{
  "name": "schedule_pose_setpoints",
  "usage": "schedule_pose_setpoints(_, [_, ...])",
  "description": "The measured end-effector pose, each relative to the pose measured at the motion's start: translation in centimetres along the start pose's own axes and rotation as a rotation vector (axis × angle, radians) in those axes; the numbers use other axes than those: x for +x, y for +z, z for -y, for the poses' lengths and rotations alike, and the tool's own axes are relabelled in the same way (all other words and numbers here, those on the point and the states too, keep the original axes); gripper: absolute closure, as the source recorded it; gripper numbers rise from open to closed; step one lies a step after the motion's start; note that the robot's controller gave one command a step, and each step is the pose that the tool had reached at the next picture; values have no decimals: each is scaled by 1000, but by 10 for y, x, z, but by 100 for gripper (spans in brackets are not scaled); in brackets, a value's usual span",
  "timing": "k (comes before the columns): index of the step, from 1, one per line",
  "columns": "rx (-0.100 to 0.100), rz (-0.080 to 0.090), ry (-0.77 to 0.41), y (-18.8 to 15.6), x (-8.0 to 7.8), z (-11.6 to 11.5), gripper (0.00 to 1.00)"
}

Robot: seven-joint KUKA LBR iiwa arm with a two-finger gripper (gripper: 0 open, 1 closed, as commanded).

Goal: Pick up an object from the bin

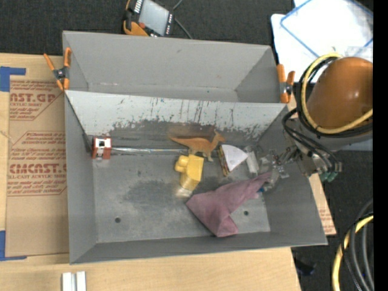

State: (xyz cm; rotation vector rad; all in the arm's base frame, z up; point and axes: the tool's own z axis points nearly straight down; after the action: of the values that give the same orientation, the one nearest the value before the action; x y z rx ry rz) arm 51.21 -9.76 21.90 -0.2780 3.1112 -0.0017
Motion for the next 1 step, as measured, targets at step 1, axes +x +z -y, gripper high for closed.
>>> schedule_pose_setpoints(1, [0,4,-13,-47,-1,0,100])
